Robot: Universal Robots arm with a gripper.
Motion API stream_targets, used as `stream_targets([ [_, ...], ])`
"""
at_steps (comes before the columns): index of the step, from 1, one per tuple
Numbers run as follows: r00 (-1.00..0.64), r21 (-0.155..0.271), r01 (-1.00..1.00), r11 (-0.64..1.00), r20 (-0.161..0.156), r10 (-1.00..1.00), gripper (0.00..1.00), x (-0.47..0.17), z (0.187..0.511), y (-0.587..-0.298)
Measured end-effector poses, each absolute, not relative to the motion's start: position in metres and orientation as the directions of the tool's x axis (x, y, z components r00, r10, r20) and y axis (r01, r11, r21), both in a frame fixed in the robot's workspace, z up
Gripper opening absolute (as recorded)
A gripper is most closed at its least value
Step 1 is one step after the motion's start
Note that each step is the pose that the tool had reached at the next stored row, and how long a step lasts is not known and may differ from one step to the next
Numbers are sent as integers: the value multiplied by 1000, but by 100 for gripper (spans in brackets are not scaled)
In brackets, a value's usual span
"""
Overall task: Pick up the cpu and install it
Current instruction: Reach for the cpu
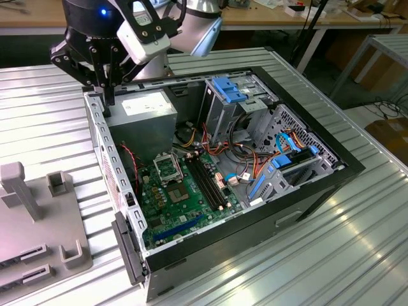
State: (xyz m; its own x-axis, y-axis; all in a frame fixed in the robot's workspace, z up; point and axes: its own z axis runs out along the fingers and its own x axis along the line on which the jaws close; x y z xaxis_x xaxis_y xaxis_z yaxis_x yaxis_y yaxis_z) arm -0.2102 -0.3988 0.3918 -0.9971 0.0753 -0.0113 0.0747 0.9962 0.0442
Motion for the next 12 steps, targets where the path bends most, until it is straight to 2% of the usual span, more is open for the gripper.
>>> stream_targets([
  [12, -997, 44, 75, 996, -11, 75, 11, -216, 392, -399],
])
